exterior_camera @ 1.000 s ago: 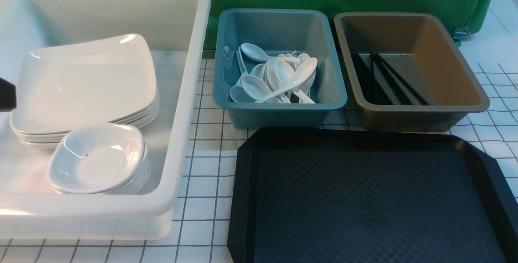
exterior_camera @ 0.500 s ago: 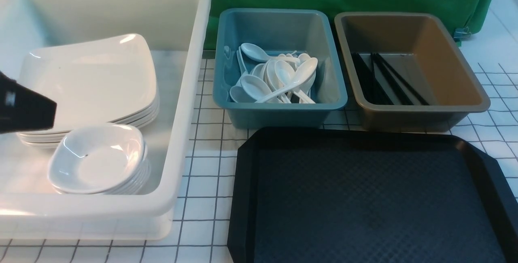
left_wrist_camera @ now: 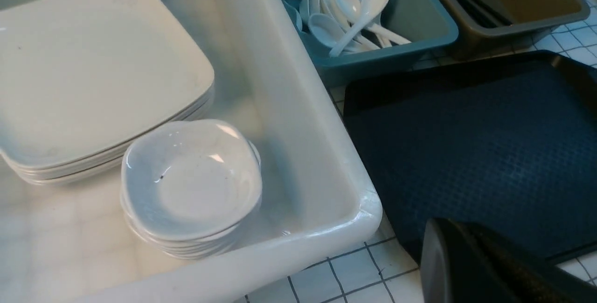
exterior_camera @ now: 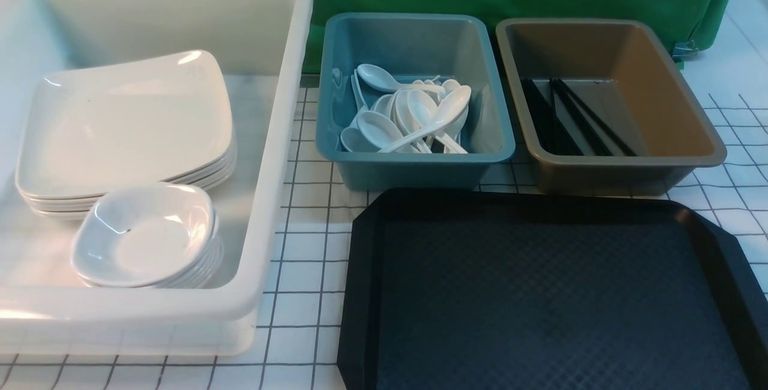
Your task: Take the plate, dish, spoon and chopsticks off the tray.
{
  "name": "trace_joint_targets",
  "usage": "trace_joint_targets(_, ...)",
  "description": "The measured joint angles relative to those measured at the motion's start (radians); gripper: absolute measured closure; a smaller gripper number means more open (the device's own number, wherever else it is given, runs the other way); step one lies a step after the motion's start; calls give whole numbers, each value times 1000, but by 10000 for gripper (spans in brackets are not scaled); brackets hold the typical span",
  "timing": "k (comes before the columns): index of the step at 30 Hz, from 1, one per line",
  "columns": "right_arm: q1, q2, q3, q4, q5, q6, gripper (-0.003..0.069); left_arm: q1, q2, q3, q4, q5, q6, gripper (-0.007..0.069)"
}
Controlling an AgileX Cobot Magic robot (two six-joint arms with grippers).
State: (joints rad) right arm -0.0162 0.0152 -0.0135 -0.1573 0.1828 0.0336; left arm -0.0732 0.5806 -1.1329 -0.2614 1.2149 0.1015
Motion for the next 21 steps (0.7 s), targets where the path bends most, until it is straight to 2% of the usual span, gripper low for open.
trace_joint_targets(10, 7, 0, 0, 0, -1, -9, 419, 0, -278, 271, -9, -213, 24, 620)
trace_joint_targets(18, 162, 0, 1, 0, -2, -11, 419, 0, -535, 493, 2, -411, 45, 620)
trace_joint_targets(21, 205, 0, 1, 0, -3, -11, 419, 0, -579, 568, 4, -555, 54, 620)
